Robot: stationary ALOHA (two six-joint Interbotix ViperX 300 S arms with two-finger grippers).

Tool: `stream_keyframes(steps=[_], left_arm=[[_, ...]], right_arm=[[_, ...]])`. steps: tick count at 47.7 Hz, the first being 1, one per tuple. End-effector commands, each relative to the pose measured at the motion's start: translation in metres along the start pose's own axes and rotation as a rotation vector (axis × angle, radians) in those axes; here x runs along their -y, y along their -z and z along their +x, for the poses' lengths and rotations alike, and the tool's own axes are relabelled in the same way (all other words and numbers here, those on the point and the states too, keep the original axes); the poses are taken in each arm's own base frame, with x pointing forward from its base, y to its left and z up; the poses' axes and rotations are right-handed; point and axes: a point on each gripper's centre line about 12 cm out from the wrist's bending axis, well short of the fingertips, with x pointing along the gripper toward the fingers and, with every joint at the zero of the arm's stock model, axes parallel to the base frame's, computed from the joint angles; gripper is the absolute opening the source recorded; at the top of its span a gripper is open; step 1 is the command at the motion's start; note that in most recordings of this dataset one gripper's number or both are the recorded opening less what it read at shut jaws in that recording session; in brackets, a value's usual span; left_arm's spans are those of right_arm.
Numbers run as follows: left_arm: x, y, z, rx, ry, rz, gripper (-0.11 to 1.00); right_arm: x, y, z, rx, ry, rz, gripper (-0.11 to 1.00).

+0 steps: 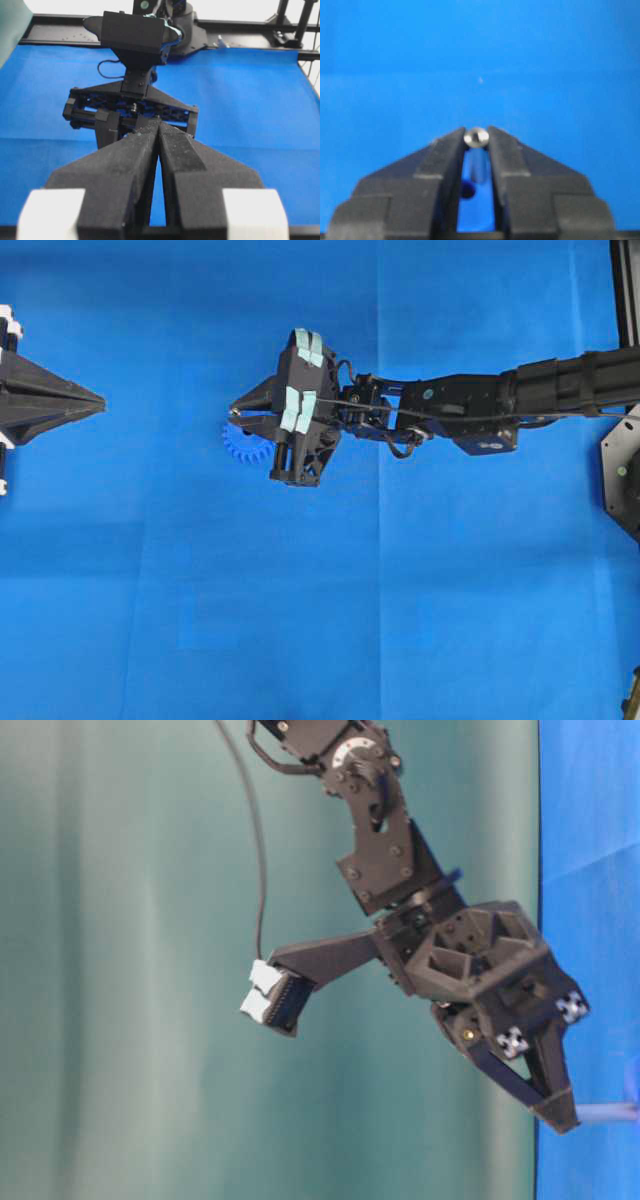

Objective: Insert the shaft placed at a random location into the center hole of the small gear at another random location.
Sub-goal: 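Align the shaft over the gear's center hole and lower it in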

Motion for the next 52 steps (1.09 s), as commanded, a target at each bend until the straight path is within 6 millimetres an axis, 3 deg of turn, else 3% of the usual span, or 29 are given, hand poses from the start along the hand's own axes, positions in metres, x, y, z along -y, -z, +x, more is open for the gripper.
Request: stream_keyframes(steps=[1,12,29,41,52], left_arm=[[0.0,-0.006,0.001,0.017,-0.001,0.0,0.0],[0.0,-0.007,0.0,0.018,-0.001,0.0,0.0],[0.0,-0.009,-0.002,0.028,-0.001,0.0,0.0],[0.0,-0.009,-0.002,0.026,-0.001,-0.002,0.0],[0.0,-0.008,-0.002,0.025,-0.001,0.0,0.0]], right_arm=[[-0.004,-0.011,-0.002,0.031,-0.007,0.006,0.03],[-0.005,-0.024,-0.011,0.059,-0.012,-0.003,0.03],[-0.012,-0.06,-0.046,0.106,-0.036,-0.007,0.03],[-0.015,-0.057,-0.045,0.102,-0.043,-0.013,0.03],[-0.011,-0.039,-0.027,0.08,-0.03,-0.013,0.03]])
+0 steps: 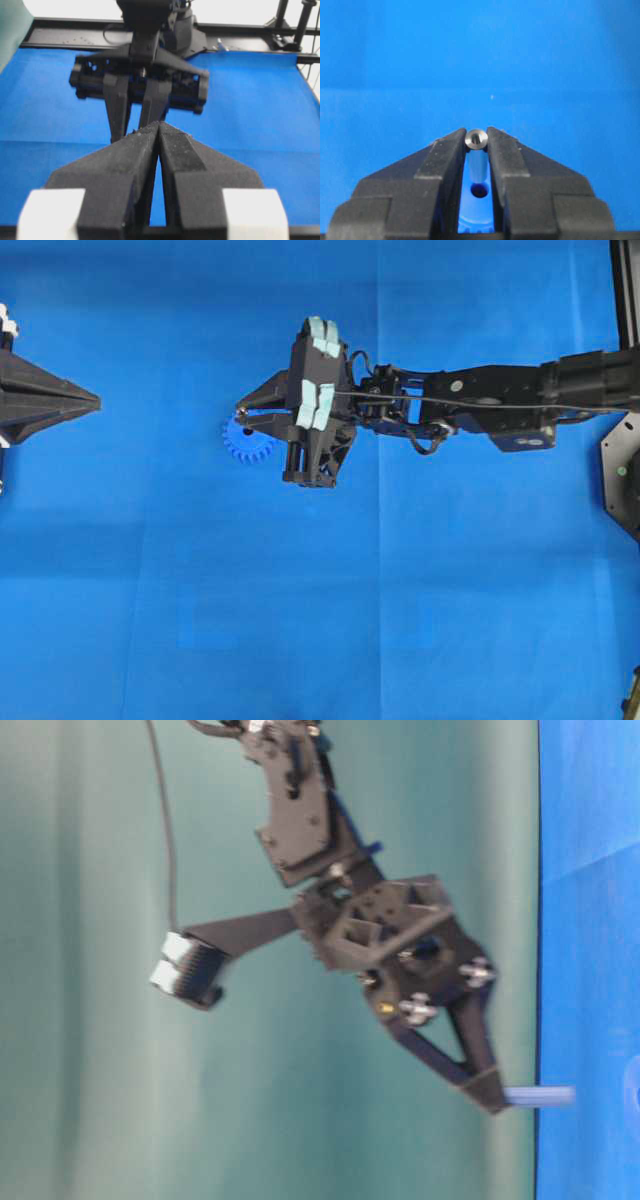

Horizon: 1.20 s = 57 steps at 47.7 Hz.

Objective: Insert the shaft placed at a random location into the center hole of the small gear at another random location.
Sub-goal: 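Align the shaft over the gear's center hole and lower it in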

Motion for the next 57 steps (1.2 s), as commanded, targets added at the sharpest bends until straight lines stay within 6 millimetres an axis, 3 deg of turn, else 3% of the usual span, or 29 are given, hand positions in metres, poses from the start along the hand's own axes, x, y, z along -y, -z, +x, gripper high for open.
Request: stream_keyframes(steps=[1,14,57], left_arm=[[0.0,-0.005,0.001,0.015,-0.001,0.0,0.0],[0.0,-0.005,0.001,0.011,-0.001,0.0,0.0],[0.0,-0.004,0.001,0.008,-0.001,-0.014,0.0]], right_arm=[[0.0,-0.009,0.004,0.043,0.001,0.003,0.03],[0.004,0.013,0.021,0.007,0.013,0.011,0.03],[0.009,0.034,0.033,-0.044,0.027,0.016,0.03]])
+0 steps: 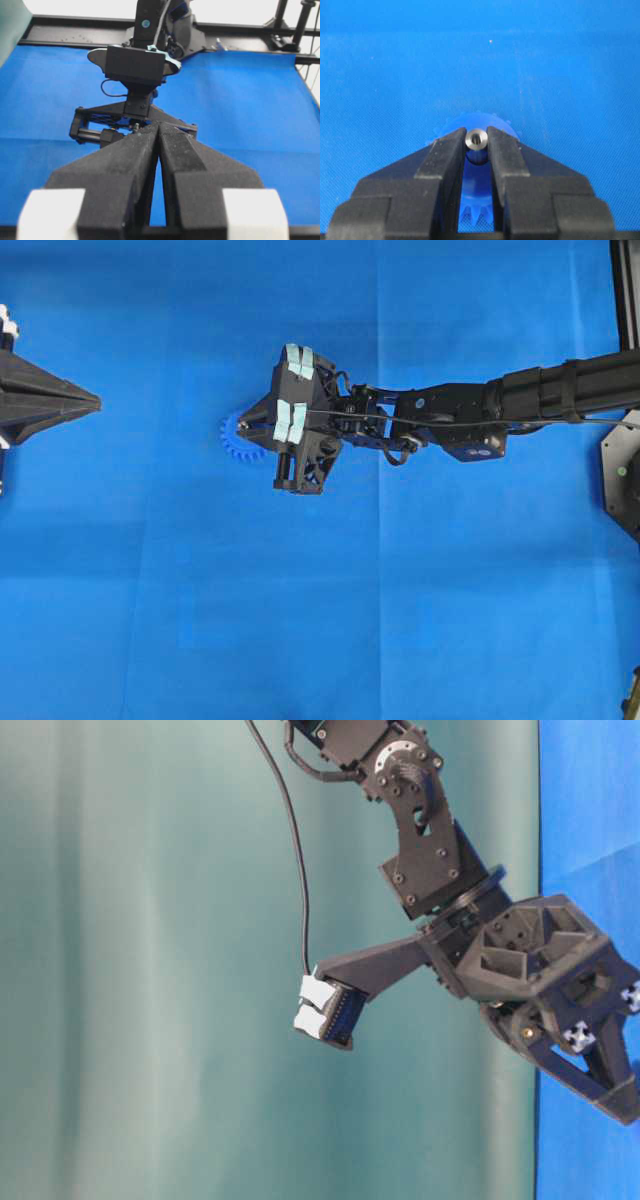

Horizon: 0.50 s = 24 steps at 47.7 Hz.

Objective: Insert the shaft placed at a random location into the center hole of the small gear at another random location.
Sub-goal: 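Align the shaft over the gear's center hole and lower it in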

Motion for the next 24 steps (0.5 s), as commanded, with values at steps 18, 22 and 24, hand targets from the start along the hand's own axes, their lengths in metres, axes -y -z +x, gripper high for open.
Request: stream_keyframes(steps=[18,22,24], left_arm=[[-0.0004,-0.0051,0.0011,0.014,-0.003,-0.002,0.0],[-0.0004,-0.0048,0.0013,0.012,-0.003,-0.002,0.0],[-0.0004,-0.0051,0.0011,0.014,-0.003,-0.002,0.0]], right_arm=[[-0.0017,-0.0134,-0.0025,0.018,-0.005,0.007,0.12],[-0.0019,-0.0149,-0.0038,0.012,-0.004,0.018,0.28],[-0.0021,-0.0161,-0.0049,0.01,-0.004,0.021,0.39]])
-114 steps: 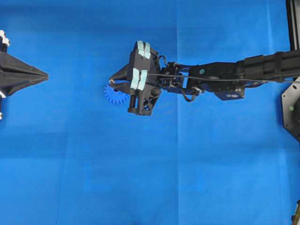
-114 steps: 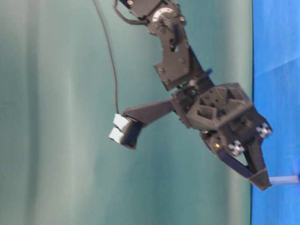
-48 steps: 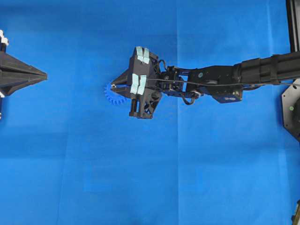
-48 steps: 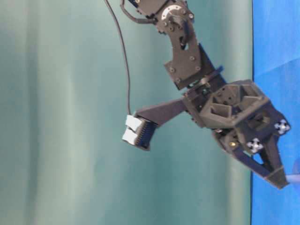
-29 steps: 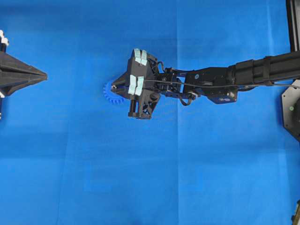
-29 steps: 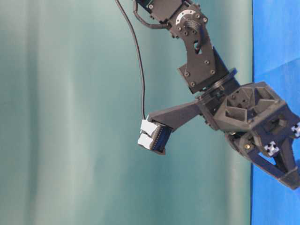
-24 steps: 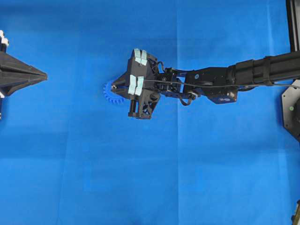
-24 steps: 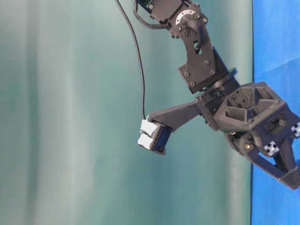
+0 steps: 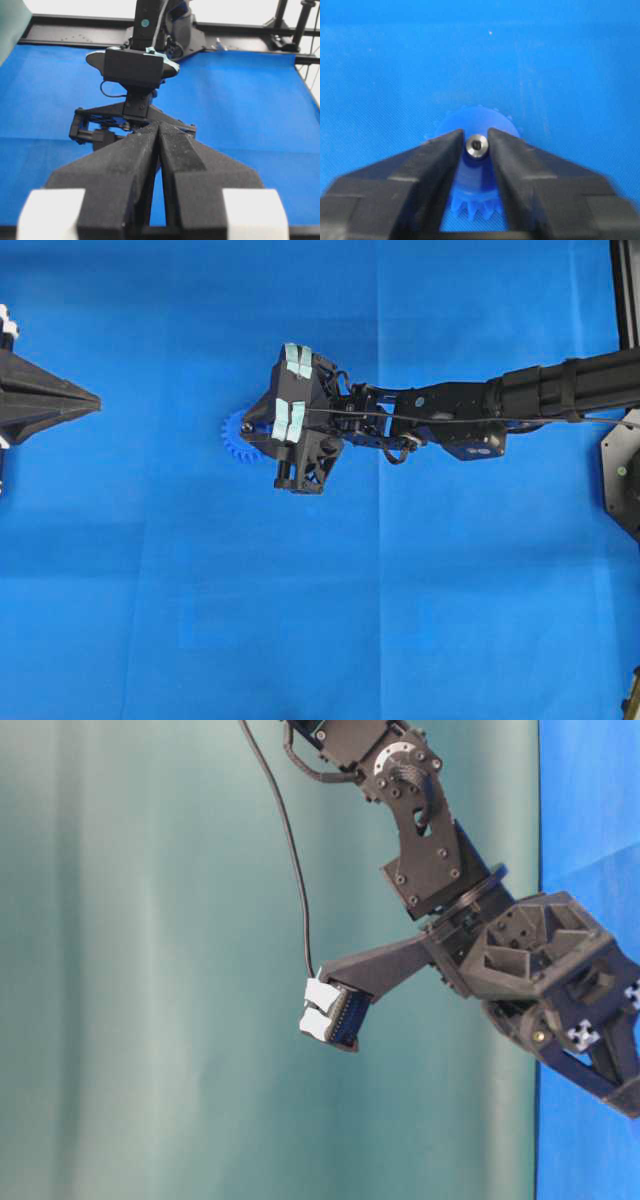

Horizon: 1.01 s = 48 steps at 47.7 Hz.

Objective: Insert the shaft placed at a random location into the center hole of the small gear at another random location.
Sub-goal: 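Align the shaft over the gear's center hole and lower it in, then open the right gripper and retract it rightward away from the gear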

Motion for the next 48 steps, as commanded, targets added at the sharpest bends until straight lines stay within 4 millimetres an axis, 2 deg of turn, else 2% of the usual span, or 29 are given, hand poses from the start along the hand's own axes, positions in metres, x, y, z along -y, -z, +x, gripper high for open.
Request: stream_keyframes(steps=[1,6,9,32,48], left_arm=[[0.0,-0.005,0.001,0.012,-0.001,0.002,0.0],[0.0,-0.005,0.001,0.014,-0.001,0.002,0.0],[0.0,-0.005,0.001,0.014,-0.001,0.002,0.0],[0.0,-0.005,0.001,0.014,-0.001,0.0,0.0],[0.0,-0.005,0.001,0.012,-0.001,0.0,0.0]], right_arm=[[-0.004,-0.019,-0.006,0.04,-0.009,0.012,0.45],[-0.005,-0.028,-0.013,0.048,-0.013,0.015,0.74],[-0.007,-0.034,-0.019,0.05,-0.019,0.015,0.83],[-0.017,-0.084,-0.077,0.121,-0.056,0.006,0.79],[-0.018,-0.096,-0.111,0.144,-0.071,0.005,0.79]])
